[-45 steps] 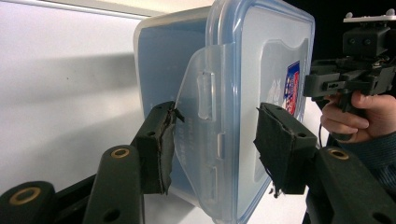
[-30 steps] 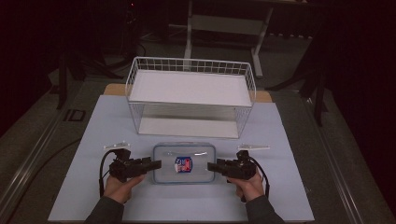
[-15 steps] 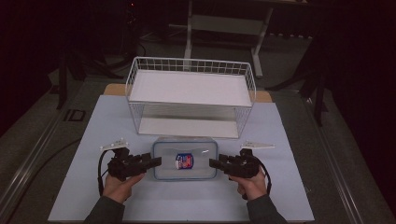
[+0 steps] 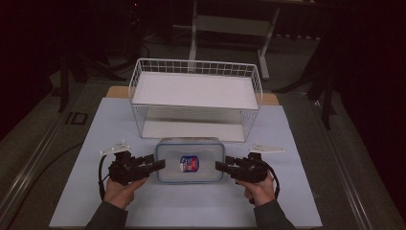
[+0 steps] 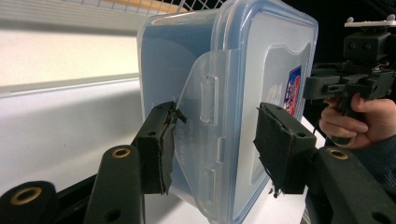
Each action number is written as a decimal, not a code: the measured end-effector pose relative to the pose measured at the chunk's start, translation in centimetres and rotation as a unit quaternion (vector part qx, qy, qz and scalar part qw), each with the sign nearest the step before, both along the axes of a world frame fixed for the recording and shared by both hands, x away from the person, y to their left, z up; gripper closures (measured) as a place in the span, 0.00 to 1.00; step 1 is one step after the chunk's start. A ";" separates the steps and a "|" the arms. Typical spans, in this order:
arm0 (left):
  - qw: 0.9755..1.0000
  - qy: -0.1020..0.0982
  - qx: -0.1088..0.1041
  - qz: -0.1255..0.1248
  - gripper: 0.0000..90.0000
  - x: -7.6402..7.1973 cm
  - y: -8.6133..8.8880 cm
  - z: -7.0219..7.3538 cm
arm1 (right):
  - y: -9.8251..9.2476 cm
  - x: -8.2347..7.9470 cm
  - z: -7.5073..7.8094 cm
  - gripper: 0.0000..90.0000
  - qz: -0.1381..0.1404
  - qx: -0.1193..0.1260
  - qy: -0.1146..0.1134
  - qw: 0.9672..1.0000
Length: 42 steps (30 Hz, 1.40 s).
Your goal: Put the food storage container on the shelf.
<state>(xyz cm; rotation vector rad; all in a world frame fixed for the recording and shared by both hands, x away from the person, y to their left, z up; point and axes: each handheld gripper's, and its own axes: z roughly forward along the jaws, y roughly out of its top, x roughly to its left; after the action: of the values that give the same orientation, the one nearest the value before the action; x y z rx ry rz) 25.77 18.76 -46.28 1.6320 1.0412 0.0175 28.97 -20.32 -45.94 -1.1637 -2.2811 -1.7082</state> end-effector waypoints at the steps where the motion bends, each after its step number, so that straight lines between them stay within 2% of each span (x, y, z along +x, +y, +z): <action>1: 1.000 0.000 -0.002 0.001 0.54 0.0 0.0 0.1 | 0.0 0.0 0.1 0.57 0.000 0.000 -0.002 1.000; 14: 1.000 -0.015 -0.007 0.005 0.54 -0.5 0.0 1.2 | -0.1 -0.4 1.3 0.57 -0.002 0.009 -0.024 1.000; 31: 0.999 -0.029 -0.017 0.007 0.54 -0.6 0.4 2.6 | 0.1 -0.7 2.7 0.58 -0.004 0.023 -0.036 0.999; 38: 0.999 -0.047 -0.017 0.009 0.54 -0.2 0.2 4.0 | 0.0 -0.6 3.4 0.58 -0.010 0.029 -0.043 0.999; 42: 0.998 -0.058 -0.010 0.009 0.54 0.0 0.1 5.1 | -0.1 -0.4 4.0 0.58 -0.010 0.032 -0.049 0.998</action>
<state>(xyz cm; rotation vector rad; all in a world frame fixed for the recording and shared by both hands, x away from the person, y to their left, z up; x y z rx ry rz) 25.82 18.82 -41.15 1.5842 0.9642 0.1108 28.52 -20.41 -41.98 -1.1191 -2.2580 -1.8704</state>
